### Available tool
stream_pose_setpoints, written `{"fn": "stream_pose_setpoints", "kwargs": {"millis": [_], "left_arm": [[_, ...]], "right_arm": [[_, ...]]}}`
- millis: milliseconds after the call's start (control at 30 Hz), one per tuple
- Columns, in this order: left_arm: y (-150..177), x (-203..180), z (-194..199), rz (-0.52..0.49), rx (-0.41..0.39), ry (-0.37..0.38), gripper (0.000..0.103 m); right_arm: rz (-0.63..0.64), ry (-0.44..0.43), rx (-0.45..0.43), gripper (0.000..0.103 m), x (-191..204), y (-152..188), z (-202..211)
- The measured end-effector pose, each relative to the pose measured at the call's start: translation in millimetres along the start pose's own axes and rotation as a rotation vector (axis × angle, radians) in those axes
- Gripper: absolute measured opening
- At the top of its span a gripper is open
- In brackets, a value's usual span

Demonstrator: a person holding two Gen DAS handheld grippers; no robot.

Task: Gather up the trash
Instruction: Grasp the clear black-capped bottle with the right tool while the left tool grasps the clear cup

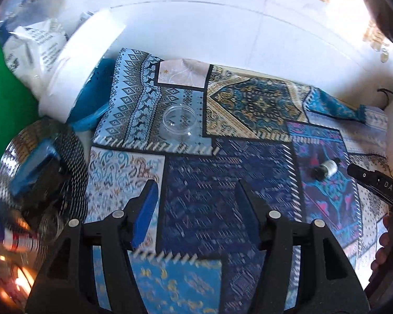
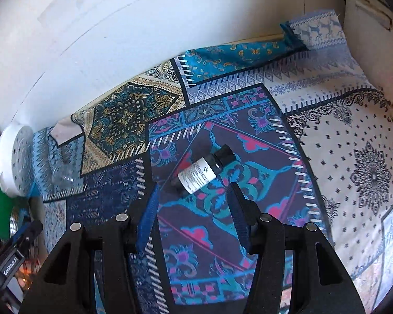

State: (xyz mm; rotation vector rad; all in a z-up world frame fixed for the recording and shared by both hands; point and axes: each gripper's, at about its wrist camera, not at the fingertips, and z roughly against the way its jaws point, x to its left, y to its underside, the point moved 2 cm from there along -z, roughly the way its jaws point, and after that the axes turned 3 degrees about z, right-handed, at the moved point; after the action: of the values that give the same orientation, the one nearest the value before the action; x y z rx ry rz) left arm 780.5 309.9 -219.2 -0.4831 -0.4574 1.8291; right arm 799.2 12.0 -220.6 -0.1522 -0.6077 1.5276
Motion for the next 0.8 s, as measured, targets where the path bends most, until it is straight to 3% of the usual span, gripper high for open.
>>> {"fn": "stream_pose_setpoints", "kwargs": {"millis": [167,267,533,633,700,800], "left_arm": [[-34.7,17.6,-44.6,0.037,0.021,-0.021,0.062],[-49.2,24.1,-67.3,0.066,0.045,-0.005,0.062],[-72.3,20.9,-102.2,0.039,0.051,-0.038,0.062],[-76.7,18.7,-106.9,0.024,0.044,-0.039,0.062],[-77.0,18.5,-106.5,0.019,0.028,-0.050,0.054],[-75.9,18.0,-102.9,0.023,0.023,-0.053,0.054]], "right_arm": [[-0.102,0.044,0.047,0.049,-5.8,-8.3,-36.7],[-0.155,0.021,0.072,0.050,-7.1,-7.1,-49.1],[-0.027,0.145,0.045,0.048,9.8,-4.1,-61.1],[-0.023,0.151,0.029,0.041,8.0,-1.4,-60.7],[-0.025,0.145,0.022,0.036,3.8,1.7,-58.2],[-0.008,0.152,0.020,0.026,-3.8,7.3,-52.4]]}}
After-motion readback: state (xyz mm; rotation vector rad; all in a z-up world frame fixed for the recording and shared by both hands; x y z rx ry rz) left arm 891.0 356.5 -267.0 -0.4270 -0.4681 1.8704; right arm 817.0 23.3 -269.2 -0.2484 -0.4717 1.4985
